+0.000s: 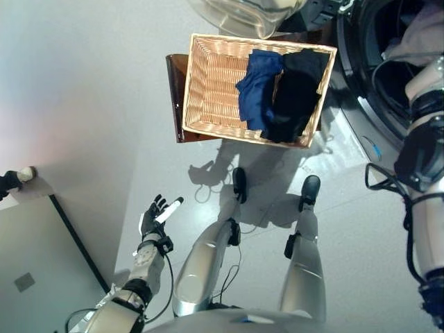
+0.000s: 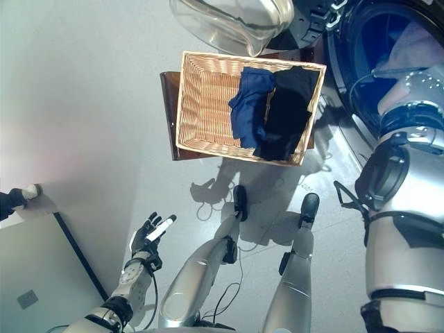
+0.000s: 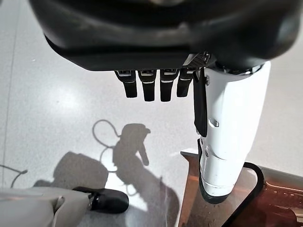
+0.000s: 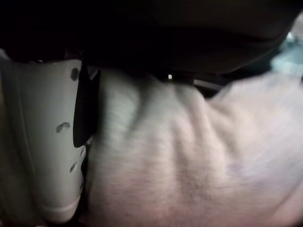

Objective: Pick up the clothes and place them into the washing machine

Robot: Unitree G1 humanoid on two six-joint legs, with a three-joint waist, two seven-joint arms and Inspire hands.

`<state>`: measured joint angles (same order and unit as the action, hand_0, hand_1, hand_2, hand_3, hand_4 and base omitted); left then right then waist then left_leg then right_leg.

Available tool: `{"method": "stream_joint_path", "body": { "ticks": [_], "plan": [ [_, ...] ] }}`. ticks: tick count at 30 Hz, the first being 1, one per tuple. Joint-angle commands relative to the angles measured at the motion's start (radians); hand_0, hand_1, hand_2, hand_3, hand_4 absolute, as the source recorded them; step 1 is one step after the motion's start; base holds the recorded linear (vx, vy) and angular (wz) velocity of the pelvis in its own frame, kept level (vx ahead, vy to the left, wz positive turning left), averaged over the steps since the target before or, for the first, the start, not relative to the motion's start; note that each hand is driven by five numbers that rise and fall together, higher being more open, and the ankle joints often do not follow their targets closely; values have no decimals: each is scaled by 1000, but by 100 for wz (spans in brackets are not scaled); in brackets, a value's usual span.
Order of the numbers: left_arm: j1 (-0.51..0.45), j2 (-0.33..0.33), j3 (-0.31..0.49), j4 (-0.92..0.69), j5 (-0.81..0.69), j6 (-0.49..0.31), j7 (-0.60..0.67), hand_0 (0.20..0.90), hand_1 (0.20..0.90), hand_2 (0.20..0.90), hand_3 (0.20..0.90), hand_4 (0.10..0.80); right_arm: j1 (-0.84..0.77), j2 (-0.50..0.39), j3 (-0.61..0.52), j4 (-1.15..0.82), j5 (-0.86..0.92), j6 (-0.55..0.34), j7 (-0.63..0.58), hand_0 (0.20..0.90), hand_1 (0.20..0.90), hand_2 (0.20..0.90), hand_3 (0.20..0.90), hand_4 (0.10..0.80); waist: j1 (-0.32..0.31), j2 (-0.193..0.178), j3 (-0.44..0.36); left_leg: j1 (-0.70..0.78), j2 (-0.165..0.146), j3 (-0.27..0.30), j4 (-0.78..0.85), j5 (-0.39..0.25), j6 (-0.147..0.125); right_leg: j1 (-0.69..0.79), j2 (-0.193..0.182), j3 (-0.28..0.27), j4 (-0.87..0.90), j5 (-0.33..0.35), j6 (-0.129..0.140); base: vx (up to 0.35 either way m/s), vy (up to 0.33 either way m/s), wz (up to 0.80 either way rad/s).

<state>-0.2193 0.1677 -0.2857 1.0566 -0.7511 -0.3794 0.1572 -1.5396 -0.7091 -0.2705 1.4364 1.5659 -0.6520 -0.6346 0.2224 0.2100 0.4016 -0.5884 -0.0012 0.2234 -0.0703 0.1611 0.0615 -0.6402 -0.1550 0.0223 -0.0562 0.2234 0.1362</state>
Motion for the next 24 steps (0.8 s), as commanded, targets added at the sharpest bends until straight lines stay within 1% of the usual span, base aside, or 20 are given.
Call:
{"method": "stream_joint_path", "body": {
  "ticks": [1, 2, 7, 11, 14, 15, 16, 18, 21, 24],
  "plan": [
    [84, 76, 25, 22, 25, -21, 54, 900, 900, 900, 900, 800, -175, -287, 335, -105, -247, 12, -12, 900, 900, 900, 900, 800, 0, 72, -95, 5, 79, -49, -17, -5, -144, -8, 73, -9, 154, -109, -4, 0, 0, 0],
    [86, 79, 29, 18, 24, -19, 55, 900, 900, 900, 900, 800, -188, -282, 354, -99, -260, 42, -9, 900, 900, 900, 900, 800, 1, 70, -98, 5, 81, -48, -17, -4, -144, -8, 75, -11, 153, -109, -4, 0, 0, 0],
    [92, 78, 31, 4, 18, -11, 51, 900, 900, 900, 900, 800, -198, -285, 374, -75, -273, 71, -14, 900, 900, 900, 900, 800, 5, 66, -99, 6, 81, -47, -17, -6, -144, -5, 78, -15, 150, -107, -5, 0, 0, 0],
    [94, 80, 31, 3, 18, -10, 52, 900, 900, 900, 900, 800, -197, -277, 385, -77, -300, 81, -26, 900, 900, 900, 900, 800, 6, 63, -97, 5, 79, -47, -17, -5, -142, -2, 79, -16, 147, -104, -6, -4, 0, 1],
    [95, 78, 34, -1, 16, -11, 52, 900, 900, 900, 900, 800, -175, -273, 391, -93, -356, 87, -45, 900, 900, 900, 900, 800, 7, 63, -93, 4, 78, -49, -17, -5, -142, 0, 78, -16, 143, -103, -6, -5, 1, 1],
    [97, 76, 34, -7, 15, -14, 52, 900, 900, 900, 900, 800, -155, -270, 394, -111, -418, 82, -84, 900, 900, 900, 900, 800, 9, 65, -91, 6, 77, -48, -17, -7, -142, 2, 76, -16, 143, -105, -5, 0, 0, 0],
    [97, 76, 33, -16, 21, -17, 54, 900, 900, 900, 900, 800, -131, -271, 393, -115, -489, 98, -119, 900, 900, 900, 900, 800, 10, 67, -89, 6, 76, -49, -17, -6, -141, 5, 75, -16, 141, -105, -5, 0, 0, 0],
    [93, 79, 30, -31, 28, -25, 55, 900, 900, 900, 900, 800, -112, -273, 376, -109, -514, 86, -155, 900, 900, 900, 900, 800, 15, 70, -89, 3, 74, -51, -17, -3, -141, 7, 73, -17, 135, -103, -5, -6, -2, 2],
    [91, 86, 27, -43, 39, -35, 64, 900, 900, 900, 900, 800, -95, -275, 362, -105, -580, 103, -218, 900, 900, 900, 900, 800, 23, 71, -95, 0, 71, -55, -17, -1, -141, 9, 72, -20, 128, -102, -6, 0, 0, 0],
    [92, 84, 30, -42, 39, -37, 68, 900, 900, 900, 900, 800, -93, -287, 339, -81, -527, 103, -201, 900, 900, 900, 900, 800, 27, 71, -102, -1, 69, -59, -17, -2, -140, 9, 70, -20, 125, -100, -6, 0, 0, 0]
  ]
}}
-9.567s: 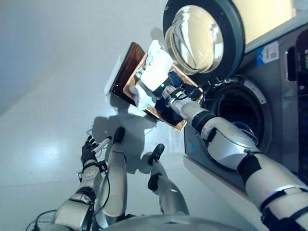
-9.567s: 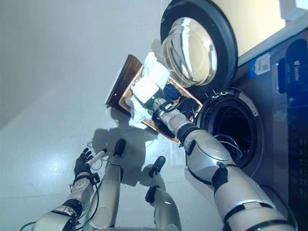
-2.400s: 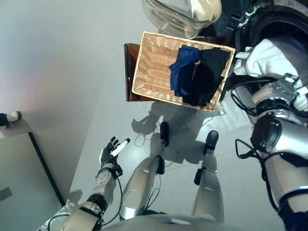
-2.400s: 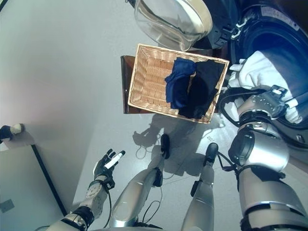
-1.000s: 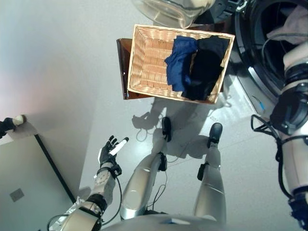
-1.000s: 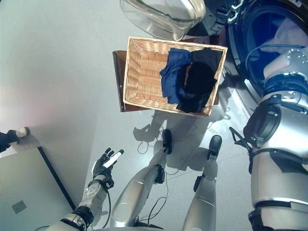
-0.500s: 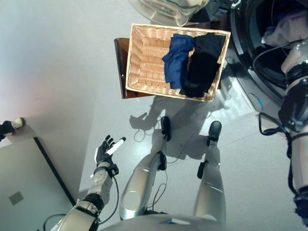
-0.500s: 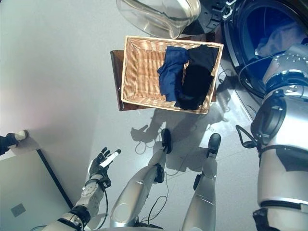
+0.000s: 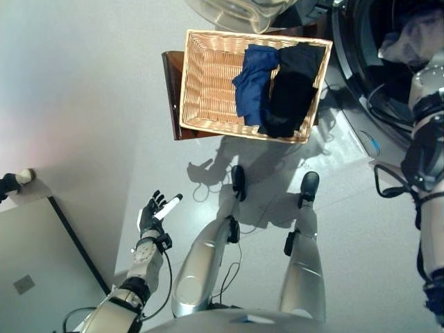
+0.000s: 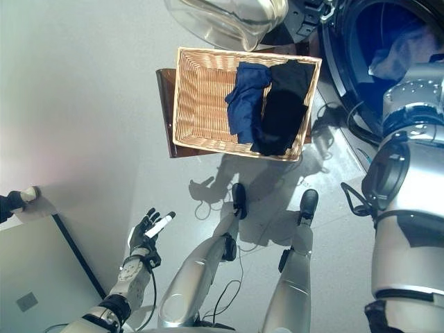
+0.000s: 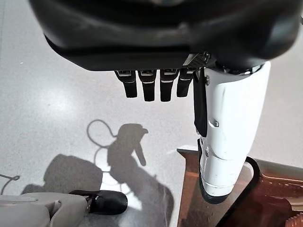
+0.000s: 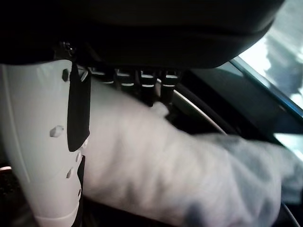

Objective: Pick up the clothes and place them into the washing machine

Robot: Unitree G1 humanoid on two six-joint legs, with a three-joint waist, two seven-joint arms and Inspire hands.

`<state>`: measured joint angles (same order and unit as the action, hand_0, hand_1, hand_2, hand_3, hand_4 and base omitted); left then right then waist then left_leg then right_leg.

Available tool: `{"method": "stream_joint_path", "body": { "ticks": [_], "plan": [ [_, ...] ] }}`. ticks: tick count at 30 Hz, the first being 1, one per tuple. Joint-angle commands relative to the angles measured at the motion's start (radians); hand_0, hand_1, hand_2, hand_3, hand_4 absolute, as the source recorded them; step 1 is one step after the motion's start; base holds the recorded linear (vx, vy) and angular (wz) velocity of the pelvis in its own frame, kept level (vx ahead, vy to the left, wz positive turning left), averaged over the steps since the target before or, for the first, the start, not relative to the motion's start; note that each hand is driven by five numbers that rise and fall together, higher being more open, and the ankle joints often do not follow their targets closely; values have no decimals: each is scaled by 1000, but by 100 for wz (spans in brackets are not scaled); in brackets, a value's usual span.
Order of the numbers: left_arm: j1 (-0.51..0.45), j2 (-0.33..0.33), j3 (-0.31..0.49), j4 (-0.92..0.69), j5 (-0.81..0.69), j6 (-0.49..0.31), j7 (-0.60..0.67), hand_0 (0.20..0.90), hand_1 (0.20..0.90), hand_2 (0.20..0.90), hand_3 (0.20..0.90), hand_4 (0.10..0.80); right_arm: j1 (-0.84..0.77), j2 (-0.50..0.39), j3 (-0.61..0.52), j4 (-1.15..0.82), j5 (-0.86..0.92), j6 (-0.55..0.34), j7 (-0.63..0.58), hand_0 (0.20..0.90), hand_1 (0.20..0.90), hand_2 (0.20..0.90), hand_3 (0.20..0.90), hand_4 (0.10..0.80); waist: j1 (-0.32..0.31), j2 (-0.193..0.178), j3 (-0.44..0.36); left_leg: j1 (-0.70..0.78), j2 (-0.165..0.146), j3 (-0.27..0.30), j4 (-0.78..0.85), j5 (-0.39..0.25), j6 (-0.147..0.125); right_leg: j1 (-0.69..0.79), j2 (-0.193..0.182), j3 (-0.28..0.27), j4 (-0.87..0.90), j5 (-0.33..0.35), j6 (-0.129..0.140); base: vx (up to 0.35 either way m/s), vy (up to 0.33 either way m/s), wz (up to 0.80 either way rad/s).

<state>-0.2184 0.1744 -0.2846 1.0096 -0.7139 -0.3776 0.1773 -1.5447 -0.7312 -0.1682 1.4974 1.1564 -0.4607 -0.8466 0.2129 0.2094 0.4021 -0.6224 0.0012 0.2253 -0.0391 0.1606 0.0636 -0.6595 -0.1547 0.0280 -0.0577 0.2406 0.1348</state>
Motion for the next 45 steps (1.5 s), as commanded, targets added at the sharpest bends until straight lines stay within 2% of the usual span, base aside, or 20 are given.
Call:
{"method": "stream_joint_path", "body": {
  "ticks": [1, 2, 5, 6, 7, 8, 10, 11, 13, 14, 15, 16, 20, 24, 30, 35, 36, 40, 41, 45],
  "plan": [
    [92, 76, 30, 10, 1, -37, 50, 900, 900, 900, 900, 800, -90, -265, 230, -129, -95, -88, 16, 900, 900, 900, 900, 800, 38, 72, -105, 34, 65, -61, -48, -2, -142, 29, 70, -26, 127, -116, -4, 0, 0, 0],
    [94, 76, 30, 17, 0, -37, 51, 900, 900, 900, 900, 800, -92, -267, 221, -107, -45, -93, 44, 900, 900, 900, 900, 800, 38, 71, -106, 36, 64, -61, -48, -6, -142, 32, 70, -25, 127, -119, -4, 13, 41, 3],
    [87, 82, 27, 40, -2, -19, 47, 900, 900, 900, 900, 800, -120, -248, 237, -5, 101, -21, 152, 900, 900, 900, 900, 800, 40, 63, -113, 33, 65, -57, -48, -4, -143, 32, 71, -25, 123, -114, -5, 4, 22, 1],
    [86, 82, 28, 41, -3, -19, 46, 900, 900, 900, 900, 800, -124, -250, 241, 3, 112, -19, 164, 900, 900, 900, 900, 800, 40, 62, -113, 33, 65, -57, -48, -4, -144, 32, 71, -25, 123, -113, -5, 8, 10, 4],
    [86, 86, 30, 45, -5, -12, 41, 900, 900, 900, 900, 800, -135, -250, 267, 42, 109, 27, 186, 900, 900, 900, 900, 800, 41, 58, -113, 36, 65, -57, -48, -7, -143, 34, 71, -25, 123, -116, -5, 21, 0, 4],
    [86, 96, 33, 44, 0, -5, 33, 900, 900, 900, 900, 800, -136, -243, 325, 77, 20, 125, 208, 900, 900, 900, 900, 800, 44, 50, -114, 40, 65, -56, -48, -12, -145, 38, 70, -27, 125, -120, -4, -3, -1, 3],
    [95, 104, 35, 31, 4, 8, 18, 900, 900, 900, 900, 800, -169, -237, 422, 148, -105, 222, 211, 900, 900, 900, 900, 800, 45, 50, -107, 42, 66, -51, -48, -9, -144, 38, 70, -28, 127, -116, -6, 0, 0, 0],
    [98, 109, 36, 17, 4, 9, 12, 900, 900, 900, 900, 800, -184, -227, 470, 153, -204, 258, 187, 900, 900, 900, 900, 800, 45, 50, -101, 40, 67, -49, -48, 1, -143, 35, 71, -27, 127, -109, -8, 0, 0, 0],
    [104, 119, 42, -9, 5, 10, 8, 900, 900, 900, 900, 800, -165, -219, 531, 148, -442, 306, 51, 900, 900, 900, 900, 800, 49, 48, -93, 46, 64, -49, -48, -2, -141, 49, 71, -27, 124, -114, -9, 0, 0, 0],
    [102, 118, 41, -25, 7, 9, 7, 900, 900, 900, 900, 800, -147, -221, 543, 137, -535, 339, 7, 900, 900, 900, 900, 800, 50, 49, -91, 46, 63, -50, -48, -1, -139, 54, 71, -26, 123, -114, -9, 0, 0, 0],
    [102, 118, 41, -26, 7, 10, 7, 900, 900, 900, 900, 800, -145, -220, 540, 133, -539, 342, 3, 900, 900, 900, 900, 800, 50, 49, -90, 43, 64, -50, -48, 5, -139, 52, 72, -26, 122, -108, -10, 0, 0, 0],
    [88, 114, 45, -46, 14, 5, 14, 900, 900, 900, 900, 800, -84, -212, 557, 126, -705, 428, -53, 900, 900, 900, 900, 800, 53, 48, -89, 48, 61, -52, -48, 2, -137, 61, 71, -26, 119, -112, -9, 0, 0, 0],
    [66, 105, 63, -61, 29, -5, 36, 900, 900, 900, 900, 800, -28, -196, 580, 106, -874, 514, -91, 900, 900, 900, 900, 800, 56, 38, -90, 50, 63, -54, -48, 4, -136, 67, 72, -29, 114, -108, -10, 0, 0, 0],
    [59, 92, 80, -56, 36, -12, 52, 900, 900, 900, 900, 800, 36, -161, 571, 57, -969, 533, -105, 900, 900, 900, 900, 800, 53, 29, -87, 47, 65, -55, -48, 9, -136, 67, 73, -29, 109, -98, -13, 0, 0, 0],
    [22, 44, 106, -27, 83, -39, 99, 900, 900, 900, 900, 800, 267, -53, 447, -205, -1184, 543, -241, 900, 900, 900, 900, 800, 27, 1, -75, 56, 66, -60, -48, 4, -133, 89, 76, -27, 103, -95, -16, 0, -1, -1],
    [17, 28, 110, -13, 118, -53, 115, 900, 900, 900, 900, 800, 390, 18, 375, -321, -1276, 550, -279, 900, 900, 900, 900, 800, 20, -15, -76, 65, 65, -61, -48, 2, -132, 104, 74, -31, 94, -92, -16, 0, -5, -7],
    [19, 22, 114, -11, 128, -60, 120, 900, 900, 900, 900, 800, 442, 57, 364, -364, -1313, 550, -288, 900, 900, 900, 900, 800, 19, -24, -76, 69, 67, -62, -48, 2, -131, 112, 73, -34, 91, -92, -16, 0, 0, 0],
    [15, 19, 124, 8, 147, -59, 126, 900, 900, 900, 900, 800, 515, 103, 356, -447, -1372, 531, -277, 900, 900, 900, 900, 800, 15, -39, -79, 77, 66, -64, -48, 0, -129, 125, 72, -37, 85, -91, -16, 2, -3, 2],
    [15, 16, 132, 3, 157, -60, 130, 900, 900, 900, 900, 800, 572, 128, 357, -516, -1411, 522, -255, 900, 900, 900, 900, 800, 8, -50, -77, 81, 67, -66, -48, 0, -129, 130, 72, -37, 85, -90, -16, 0, 0, 0],
    [21, 16, 144, 4, 175, -59, 129, 900, 900, 900, 900, 800, 650, 166, 381, -575, -1454, 491, -190, 900, 900, 900, 900, 800, 1, -69, -76, 88, 71, -68, -48, 0, -128, 142, 72, -42, 81, -90, -16, -2, 0, 3]
  ]
}}
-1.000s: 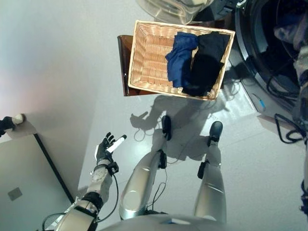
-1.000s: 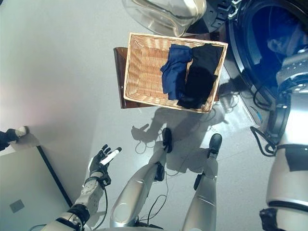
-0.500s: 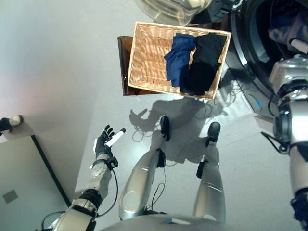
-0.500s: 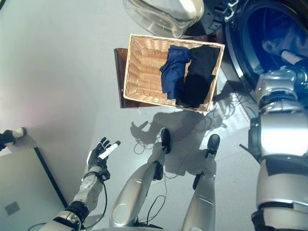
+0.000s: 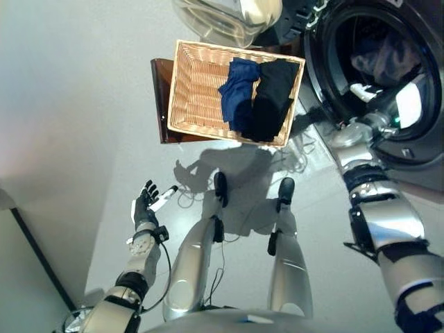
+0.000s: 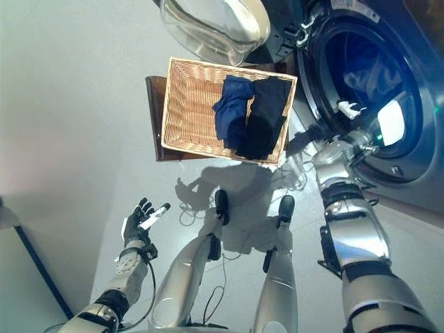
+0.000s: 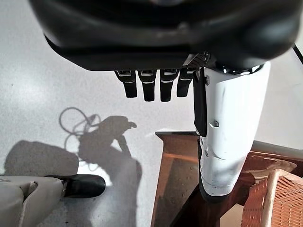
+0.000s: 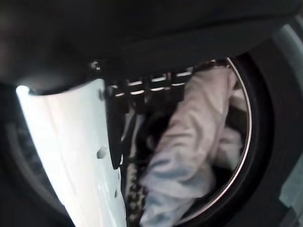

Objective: Pick up the clothes and place them into the washing machine

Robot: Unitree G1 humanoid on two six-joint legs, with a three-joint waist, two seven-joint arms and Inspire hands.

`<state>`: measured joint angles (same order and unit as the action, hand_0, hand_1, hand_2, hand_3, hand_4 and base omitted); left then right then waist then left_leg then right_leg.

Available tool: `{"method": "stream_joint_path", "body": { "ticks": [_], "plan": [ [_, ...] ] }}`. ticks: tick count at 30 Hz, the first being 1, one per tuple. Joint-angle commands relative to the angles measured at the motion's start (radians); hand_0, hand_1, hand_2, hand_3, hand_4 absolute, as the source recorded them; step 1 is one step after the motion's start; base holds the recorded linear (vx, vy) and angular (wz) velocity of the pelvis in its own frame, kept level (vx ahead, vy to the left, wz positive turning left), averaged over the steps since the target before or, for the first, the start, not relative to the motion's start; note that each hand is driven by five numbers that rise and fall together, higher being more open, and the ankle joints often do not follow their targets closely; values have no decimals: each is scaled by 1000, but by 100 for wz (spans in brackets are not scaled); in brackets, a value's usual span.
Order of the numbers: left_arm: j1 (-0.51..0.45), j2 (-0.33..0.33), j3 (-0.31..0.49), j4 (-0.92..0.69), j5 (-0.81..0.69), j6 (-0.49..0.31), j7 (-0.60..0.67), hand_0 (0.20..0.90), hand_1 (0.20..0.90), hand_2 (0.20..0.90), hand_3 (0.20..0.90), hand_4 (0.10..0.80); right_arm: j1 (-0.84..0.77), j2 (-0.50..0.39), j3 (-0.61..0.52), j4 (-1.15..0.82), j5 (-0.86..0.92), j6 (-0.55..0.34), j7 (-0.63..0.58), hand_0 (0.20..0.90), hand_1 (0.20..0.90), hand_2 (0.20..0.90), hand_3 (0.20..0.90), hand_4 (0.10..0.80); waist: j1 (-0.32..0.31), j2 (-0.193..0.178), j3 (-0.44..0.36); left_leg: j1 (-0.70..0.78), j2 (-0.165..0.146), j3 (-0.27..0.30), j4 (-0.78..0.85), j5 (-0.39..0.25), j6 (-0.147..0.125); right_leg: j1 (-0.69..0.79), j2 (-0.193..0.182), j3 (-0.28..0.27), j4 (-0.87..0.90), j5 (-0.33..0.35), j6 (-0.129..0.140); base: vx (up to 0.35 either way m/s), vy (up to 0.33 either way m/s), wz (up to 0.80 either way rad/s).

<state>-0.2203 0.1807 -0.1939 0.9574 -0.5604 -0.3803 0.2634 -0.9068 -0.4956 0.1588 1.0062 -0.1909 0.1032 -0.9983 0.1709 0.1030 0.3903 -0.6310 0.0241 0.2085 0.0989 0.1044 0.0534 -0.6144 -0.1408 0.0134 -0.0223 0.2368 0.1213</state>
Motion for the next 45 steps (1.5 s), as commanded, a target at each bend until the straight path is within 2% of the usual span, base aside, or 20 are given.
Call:
{"method": "stream_joint_path", "body": {
  "ticks": [1, 2, 5, 7, 10, 12, 17, 18, 19, 20, 22, 25, 29, 40, 45],
  "plan": [
    [25, 13, 67, 61, 36, -52, 42, 900, 900, 900, 900, 800, 66, -59, 81, -150, -136, -100, 37, 900, 900, 900, 900, 800, 36, 20, -62, 101, 50, -53, -186, 56, -119, 107, 59, -32, 43, -85, -1, 0, 0, 0],
    [29, 15, 78, 65, 46, -47, 40, 900, 900, 900, 900, 800, 99, -64, 104, -207, -166, -109, 87, 900, 900, 900, 900, 800, 29, 9, -59, 110, 50, -53, -186, 52, -120, 119, 59, -33, 41, -87, 0, 12, -17, 3],
    [32, 18, 93, 82, 66, -38, 37, 900, 900, 900, 900, 800, 143, -66, 109, -255, -191, -125, 116, 900, 900, 900, 900, 800, 22, -11, -63, 110, 52, -55, -186, 55, -120, 128, 61, -40, 35, -84, 0, 8, -7, 2],
    [36, 24, 100, 90, 92, -40, 36, 900, 900, 900, 900, 800, 159, -100, 170, -283, -298, -109, 143, 900, 900, 900, 900, 800, 18, -29, -60, 119, 54, -60, -186, 53, -121, 145, 61, -44, 28, -82, 1, 25, -18, 6],
    [41, 35, 91, 87, 125, -41, 22, 900, 900, 900, 900, 800, 102, -164, 294, -297, -461, -77, 219, 900, 900, 900, 900, 800, 26, -61, -57, 133, 56, -73, -186, 51, -122, 169, 61, -55, 22, -86, 3, 13, -6, 3],
    [41, 37, 92, 85, 129, -40, 22, 900, 900, 900, 900, 800, 95, -171, 303, -304, -480, -74, 220, 900, 900, 900, 900, 800, 27, -67, -58, 129, 57, -78, -186, 55, -122, 169, 61, -58, 20, -82, 3, 5, -1, 11],
    [38, 46, 85, 100, 144, -34, 20, 900, 900, 900, 900, 800, -27, -198, 468, -262, -648, -30, 312, 900, 900, 900, 900, 800, 45, -99, -56, 135, 56, -97, -186, 55, -122, 192, 63, -66, 11, -80, 3, 3, -3, 7],
    [35, 47, 80, 103, 142, -35, 19, 900, 900, 900, 900, 800, -85, -188, 533, -225, -694, -19, 343, 900, 900, 900, 900, 800, 53, -108, -53, 137, 56, -103, -186, 56, -123, 200, 64, -71, 6, -80, 4, -1, 3, 13],
    [34, 47, 81, 102, 142, -35, 20, 900, 900, 900, 900, 800, -88, -187, 535, -223, -694, -19, 342, 900, 900, 900, 900, 800, 52, -108, -53, 136, 56, -103, -186, 56, -123, 200, 64, -72, 6, -80, 3, 0, 0, 0],
    [29, 52, 76, 109, 139, -32, 21, 900, 900, 900, 900, 800, -140, -168, 594, -206, -741, -12, 375, 900, 900, 900, 900, 800, 59, -119, -51, 136, 57, -109, -186, 57, -124, 205, 65, -75, 4, -80, 4, 0, 0, 0],
    [26, 53, 75, 110, 137, -32, 21, 900, 900, 900, 900, 800, -159, -154, 610, -198, -748, -11, 382, 900, 900, 900, 900, 800, 59, -123, -48, 136, 56, -111, -186, 57, -124, 207, 66, -78, 3, -80, 4, -4, 6, 8],
    [27, 61, 57, 98, 136, -33, 20, 900, 900, 900, 900, 800, -242, -105, 713, -149, -799, -23, 426, 900, 900, 900, 900, 800, 77, -137, -41, 133, 55, -125, -186, 60, -125, 217, 67, -92, 0, -81, 4, -2, 2, 9],
    [28, 74, 48, 81, 122, -34, 14, 900, 900, 900, 900, 800, -328, -64, 791, -126, -810, -46, 477, 900, 900, 900, 900, 800, 95, -148, -28, 121, 52, -144, -186, 66, -127, 221, 65, -105, -2, -82, 4, -4, -5, 8],
    [20, 83, 18, 44, 100, -42, 20, 900, 900, 900, 900, 800, -405, 41, 864, -7, -805, -54, 515, 900, 900, 900, 900, 800, 127, -162, 13, 85, 39, -189, -186, 79, -134, 229, 66, -144, -11, -83, 3, -8, -6, 15],
    [20, 93, -1, -1, 93, -51, 18, 900, 900, 900, 900, 800, -435, 60, 905, 45, -823, -51, 528, 900, 900, 900, 900, 800, 141, -158, 33, 67, 34, -205, -186, 85, -136, 226, 63, -157, -18, -81, 5, -20, 0, 12]
  ]
}}
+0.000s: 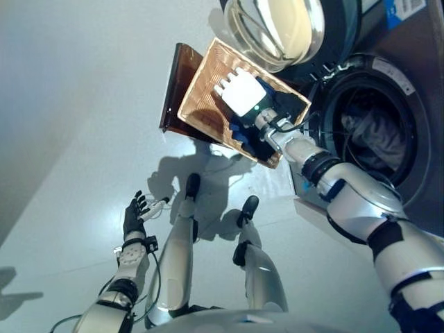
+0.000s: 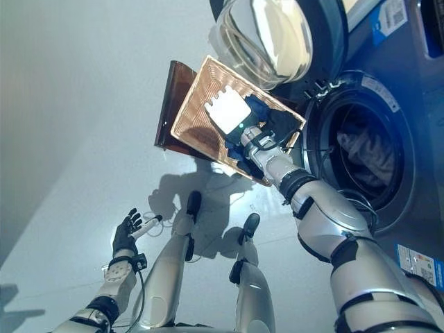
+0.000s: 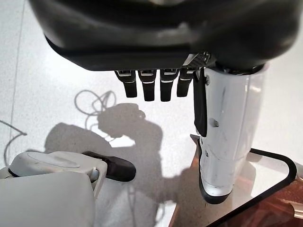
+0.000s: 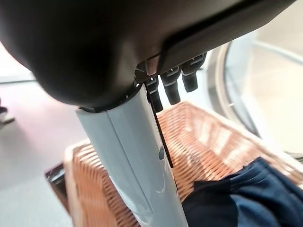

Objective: Pick up the clothes and place them into the washing machine

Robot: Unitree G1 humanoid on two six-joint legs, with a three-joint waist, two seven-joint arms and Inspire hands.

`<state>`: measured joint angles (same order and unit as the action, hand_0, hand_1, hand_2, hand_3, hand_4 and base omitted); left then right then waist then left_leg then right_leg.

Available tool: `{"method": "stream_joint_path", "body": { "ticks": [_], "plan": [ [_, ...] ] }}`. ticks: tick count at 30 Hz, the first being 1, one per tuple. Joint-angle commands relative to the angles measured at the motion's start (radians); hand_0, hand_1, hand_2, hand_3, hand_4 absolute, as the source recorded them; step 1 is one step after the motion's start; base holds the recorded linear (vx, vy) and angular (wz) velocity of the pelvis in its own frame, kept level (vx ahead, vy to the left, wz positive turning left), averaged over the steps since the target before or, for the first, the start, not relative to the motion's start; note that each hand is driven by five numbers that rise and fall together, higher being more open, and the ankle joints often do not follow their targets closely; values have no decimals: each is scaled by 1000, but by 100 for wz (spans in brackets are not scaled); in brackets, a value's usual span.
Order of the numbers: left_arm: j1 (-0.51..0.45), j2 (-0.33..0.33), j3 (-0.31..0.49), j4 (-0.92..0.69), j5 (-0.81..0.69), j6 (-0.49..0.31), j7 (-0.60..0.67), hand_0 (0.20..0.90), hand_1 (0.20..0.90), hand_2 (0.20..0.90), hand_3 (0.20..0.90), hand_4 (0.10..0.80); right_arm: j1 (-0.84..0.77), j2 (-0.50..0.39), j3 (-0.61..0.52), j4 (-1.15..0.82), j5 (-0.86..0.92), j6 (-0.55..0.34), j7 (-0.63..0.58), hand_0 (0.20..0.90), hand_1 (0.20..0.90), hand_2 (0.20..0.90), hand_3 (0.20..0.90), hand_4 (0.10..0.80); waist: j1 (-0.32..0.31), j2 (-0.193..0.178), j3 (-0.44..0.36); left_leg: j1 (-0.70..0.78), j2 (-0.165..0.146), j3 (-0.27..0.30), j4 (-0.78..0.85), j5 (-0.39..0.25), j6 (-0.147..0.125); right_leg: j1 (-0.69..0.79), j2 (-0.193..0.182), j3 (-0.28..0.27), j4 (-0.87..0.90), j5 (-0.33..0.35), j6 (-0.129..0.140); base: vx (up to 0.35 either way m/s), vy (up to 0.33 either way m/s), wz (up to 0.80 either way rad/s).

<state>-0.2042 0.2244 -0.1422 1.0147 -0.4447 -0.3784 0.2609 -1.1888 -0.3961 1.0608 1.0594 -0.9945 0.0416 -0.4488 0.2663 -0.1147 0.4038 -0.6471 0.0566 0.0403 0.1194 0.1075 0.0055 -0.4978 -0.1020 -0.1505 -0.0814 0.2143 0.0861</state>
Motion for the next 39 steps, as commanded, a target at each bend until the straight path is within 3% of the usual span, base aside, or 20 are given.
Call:
{"method": "stream_joint_path", "body": {
  "ticks": [1, 15, 17, 19, 20, 39],
  "plan": [
    [4, 51, -57, -64, -22, -53, 19, 900, 900, 900, 900, 800, -157, -41, 7, 2, -22, 11, -19, 900, 900, 900, 900, 800, 47, 61, 23, 79, 0, -40, -207, 84, -89, 108, 24, 5, 41, -57, 40, -20, 5, 13],
    [32, 79, -47, -267, -90, -82, -7, 900, 900, 900, 900, 800, -151, -138, 46, 102, -44, 22, 14, 900, 900, 900, 900, 800, 64, 83, 72, 32, -19, -68, -207, 100, -98, 86, 18, -30, 44, -57, 42, -11, 1, 9],
    [35, 84, -49, -299, -96, -86, -10, 900, 900, 900, 900, 800, -154, -152, 46, 120, -44, 29, 15, 796, 796, 796, 796, 725, 64, 91, 79, 27, -19, -69, -207, 103, -99, 82, 17, -31, 47, -57, 42, 0, 0, 0],
    [36, 85, -52, -315, -98, -85, -16, 900, 900, 900, 900, 800, -157, -169, 41, 121, -43, 32, 14, 809, 809, 809, 809, 735, 63, 96, 86, 22, -18, -71, -207, 105, -100, 75, 18, -30, 51, -57, 41, 0, 0, 0],
    [37, 85, -55, -322, -98, -84, -18, 900, 900, 900, 900, 800, -169, -185, 44, 130, -42, 36, 11, 900, 900, 900, 900, 800, 61, 99, 94, 19, -17, -69, -207, 106, -101, 69, 18, -30, 51, -56, 41, 0, 0, 0],
    [64, 98, -75, -420, -108, -84, -28, 900, 900, 900, 900, 800, -290, -257, 23, 189, 51, 68, -32, 900, 900, 900, 900, 800, 68, 135, 116, -48, -30, -88, -207, 120, -106, 9, 17, -45, 62, -59, 40, 1, -2, 1]
  ]
}}
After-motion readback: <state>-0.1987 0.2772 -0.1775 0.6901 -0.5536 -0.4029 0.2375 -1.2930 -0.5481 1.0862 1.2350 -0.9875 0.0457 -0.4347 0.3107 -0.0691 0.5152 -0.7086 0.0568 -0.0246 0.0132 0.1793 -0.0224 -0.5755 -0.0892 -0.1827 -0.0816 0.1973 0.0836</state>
